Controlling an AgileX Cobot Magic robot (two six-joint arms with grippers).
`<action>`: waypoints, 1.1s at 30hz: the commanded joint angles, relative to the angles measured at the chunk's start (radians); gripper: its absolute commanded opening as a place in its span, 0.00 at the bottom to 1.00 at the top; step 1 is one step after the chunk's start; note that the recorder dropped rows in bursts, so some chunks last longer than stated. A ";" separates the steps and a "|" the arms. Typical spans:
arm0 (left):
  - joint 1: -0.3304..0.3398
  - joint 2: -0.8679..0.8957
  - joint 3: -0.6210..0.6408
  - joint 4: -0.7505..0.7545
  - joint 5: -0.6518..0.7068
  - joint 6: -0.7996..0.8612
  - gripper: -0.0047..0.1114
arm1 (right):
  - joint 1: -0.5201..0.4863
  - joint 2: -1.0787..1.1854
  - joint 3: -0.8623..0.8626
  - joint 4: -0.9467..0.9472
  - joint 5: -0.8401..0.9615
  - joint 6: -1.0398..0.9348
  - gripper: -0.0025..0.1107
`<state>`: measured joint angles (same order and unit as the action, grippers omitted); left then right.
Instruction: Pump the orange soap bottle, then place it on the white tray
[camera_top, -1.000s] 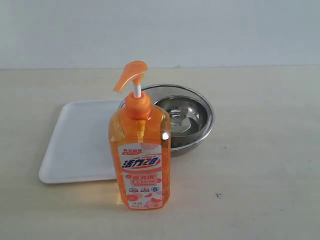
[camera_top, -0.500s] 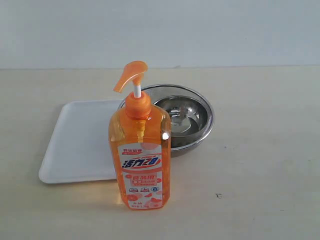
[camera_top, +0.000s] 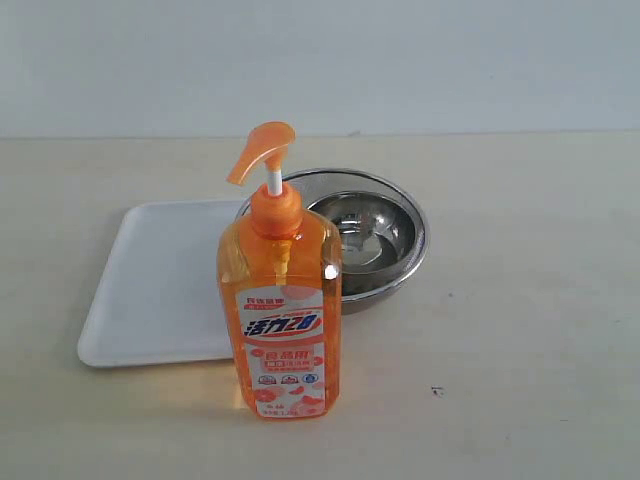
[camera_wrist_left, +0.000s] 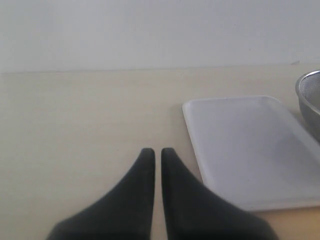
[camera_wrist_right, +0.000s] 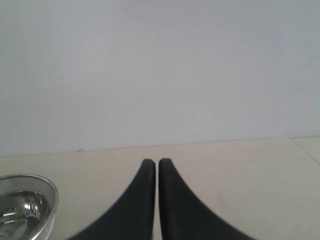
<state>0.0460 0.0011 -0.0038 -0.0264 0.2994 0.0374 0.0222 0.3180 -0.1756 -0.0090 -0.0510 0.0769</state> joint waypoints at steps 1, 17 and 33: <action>-0.008 -0.001 0.004 -0.010 -0.003 -0.004 0.08 | -0.002 0.079 -0.031 -0.001 0.022 -0.037 0.02; -0.008 -0.001 0.004 -0.010 -0.003 -0.004 0.08 | 0.168 0.484 -0.060 -0.215 -0.204 -0.111 0.02; -0.008 -0.001 0.004 -0.010 -0.003 -0.004 0.08 | 0.267 0.748 -0.060 -0.490 -0.431 -0.033 0.02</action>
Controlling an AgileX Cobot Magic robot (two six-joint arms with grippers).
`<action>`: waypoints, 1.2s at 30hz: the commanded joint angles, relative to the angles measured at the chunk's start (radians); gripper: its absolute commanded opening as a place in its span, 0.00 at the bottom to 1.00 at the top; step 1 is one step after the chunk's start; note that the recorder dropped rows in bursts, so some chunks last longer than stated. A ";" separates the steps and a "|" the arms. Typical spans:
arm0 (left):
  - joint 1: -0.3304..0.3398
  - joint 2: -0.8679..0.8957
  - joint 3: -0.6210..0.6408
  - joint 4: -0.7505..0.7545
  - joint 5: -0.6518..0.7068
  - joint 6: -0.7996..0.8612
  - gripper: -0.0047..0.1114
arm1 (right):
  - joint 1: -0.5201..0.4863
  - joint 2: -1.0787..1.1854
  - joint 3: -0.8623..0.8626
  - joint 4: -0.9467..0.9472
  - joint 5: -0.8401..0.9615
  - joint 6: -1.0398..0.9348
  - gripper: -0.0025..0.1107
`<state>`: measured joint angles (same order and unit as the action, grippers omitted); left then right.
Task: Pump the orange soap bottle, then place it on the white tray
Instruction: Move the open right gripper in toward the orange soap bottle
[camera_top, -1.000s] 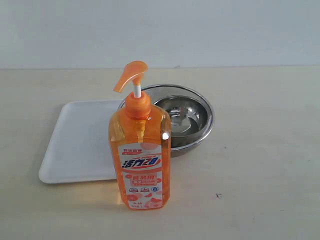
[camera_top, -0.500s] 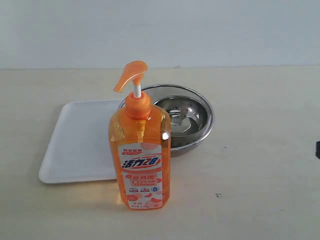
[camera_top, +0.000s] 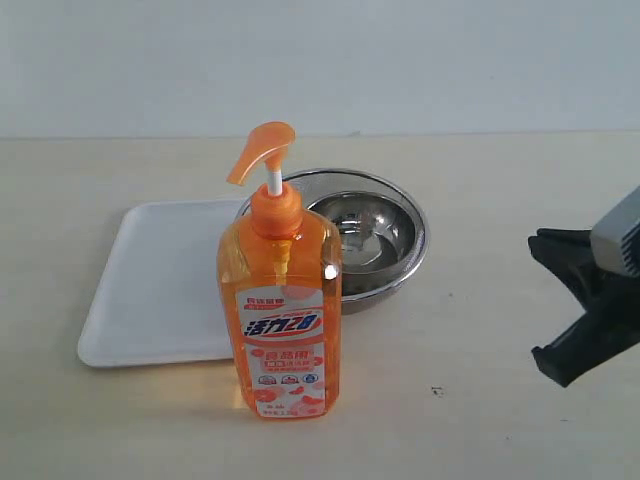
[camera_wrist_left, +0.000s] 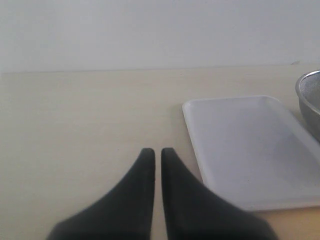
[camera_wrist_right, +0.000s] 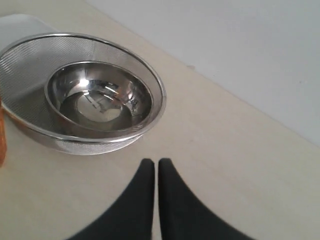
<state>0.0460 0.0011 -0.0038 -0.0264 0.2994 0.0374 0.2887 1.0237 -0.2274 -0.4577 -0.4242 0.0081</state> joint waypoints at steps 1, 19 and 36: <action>-0.008 -0.001 0.004 -0.010 -0.003 -0.004 0.08 | 0.000 0.057 -0.008 -0.060 -0.080 0.053 0.02; -0.008 -0.001 0.004 -0.010 -0.003 -0.004 0.08 | 0.000 0.308 -0.005 -0.296 -0.436 0.145 0.02; -0.008 -0.001 0.004 -0.010 -0.003 -0.004 0.08 | 0.000 0.530 -0.005 -0.535 -0.659 0.200 0.02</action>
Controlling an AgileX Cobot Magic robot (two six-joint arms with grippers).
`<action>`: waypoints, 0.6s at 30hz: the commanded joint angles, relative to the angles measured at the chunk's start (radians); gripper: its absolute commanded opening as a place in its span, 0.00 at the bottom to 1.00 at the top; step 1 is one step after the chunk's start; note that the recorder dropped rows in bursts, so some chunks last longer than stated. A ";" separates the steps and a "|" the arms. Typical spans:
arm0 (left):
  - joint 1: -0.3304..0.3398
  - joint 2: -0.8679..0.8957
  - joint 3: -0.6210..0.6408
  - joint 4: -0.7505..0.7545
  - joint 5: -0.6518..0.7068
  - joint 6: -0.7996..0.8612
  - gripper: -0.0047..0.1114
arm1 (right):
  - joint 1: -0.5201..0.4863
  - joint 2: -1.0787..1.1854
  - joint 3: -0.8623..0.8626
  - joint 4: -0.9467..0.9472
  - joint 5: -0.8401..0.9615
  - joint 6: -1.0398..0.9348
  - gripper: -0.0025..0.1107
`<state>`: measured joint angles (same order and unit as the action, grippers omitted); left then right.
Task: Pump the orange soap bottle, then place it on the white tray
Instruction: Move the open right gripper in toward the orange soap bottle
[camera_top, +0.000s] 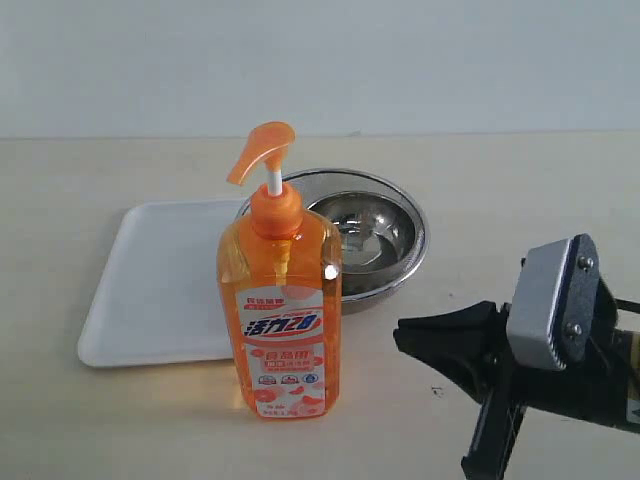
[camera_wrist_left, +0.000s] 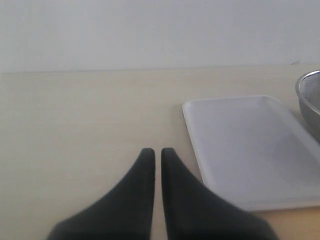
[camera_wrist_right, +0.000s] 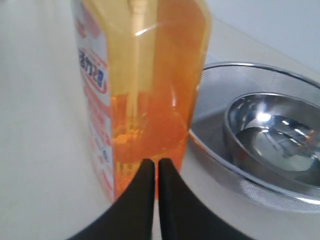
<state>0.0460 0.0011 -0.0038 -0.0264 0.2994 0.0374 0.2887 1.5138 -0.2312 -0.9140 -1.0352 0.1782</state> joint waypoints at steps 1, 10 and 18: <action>-0.008 -0.001 0.004 -0.010 -0.003 -0.004 0.08 | 0.000 0.047 -0.002 -0.113 -0.061 0.036 0.02; -0.008 -0.001 0.004 -0.010 -0.003 -0.004 0.08 | 0.000 0.064 -0.002 -0.163 -0.087 0.056 0.02; -0.008 -0.001 0.004 -0.010 -0.003 -0.004 0.08 | 0.000 0.064 -0.002 -0.137 -0.087 0.008 0.02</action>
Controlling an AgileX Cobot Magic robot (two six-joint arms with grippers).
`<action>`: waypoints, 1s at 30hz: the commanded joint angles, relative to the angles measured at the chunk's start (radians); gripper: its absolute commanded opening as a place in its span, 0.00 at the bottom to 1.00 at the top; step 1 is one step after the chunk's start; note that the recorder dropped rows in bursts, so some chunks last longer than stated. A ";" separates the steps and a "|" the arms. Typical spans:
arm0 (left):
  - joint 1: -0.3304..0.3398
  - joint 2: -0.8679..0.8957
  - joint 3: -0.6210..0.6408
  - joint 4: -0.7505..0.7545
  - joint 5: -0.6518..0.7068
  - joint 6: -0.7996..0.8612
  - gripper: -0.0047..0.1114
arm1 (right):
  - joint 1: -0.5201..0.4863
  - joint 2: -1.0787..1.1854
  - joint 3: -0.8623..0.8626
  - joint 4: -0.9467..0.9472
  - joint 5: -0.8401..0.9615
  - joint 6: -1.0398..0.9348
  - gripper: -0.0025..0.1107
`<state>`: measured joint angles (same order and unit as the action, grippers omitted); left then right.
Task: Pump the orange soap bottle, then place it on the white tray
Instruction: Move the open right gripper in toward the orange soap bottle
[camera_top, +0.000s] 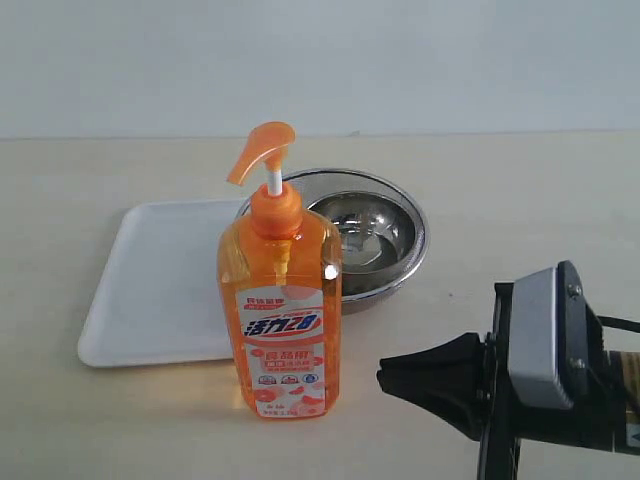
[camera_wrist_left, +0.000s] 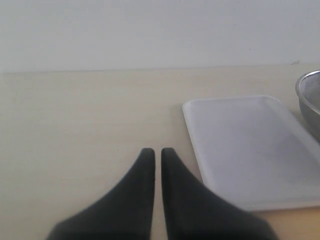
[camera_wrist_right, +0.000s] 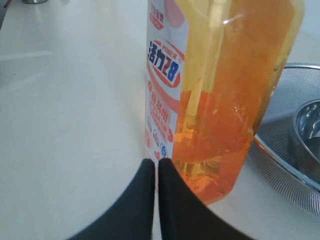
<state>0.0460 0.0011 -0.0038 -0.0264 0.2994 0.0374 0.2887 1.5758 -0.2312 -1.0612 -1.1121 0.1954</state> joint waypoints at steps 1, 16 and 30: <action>-0.008 -0.001 0.004 -0.010 -0.003 -0.004 0.08 | 0.000 0.002 -0.002 0.017 -0.010 -0.010 0.02; -0.008 -0.001 0.004 -0.010 -0.231 -0.004 0.08 | 0.000 0.002 -0.002 0.112 0.040 -0.002 0.02; -0.008 -0.001 0.004 -0.010 -0.227 -0.004 0.08 | 0.000 0.002 -0.031 0.116 0.056 0.074 0.36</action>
<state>0.0460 0.0011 -0.0038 -0.0264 0.0826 0.0374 0.2887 1.5764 -0.2466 -0.9413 -1.0609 0.2280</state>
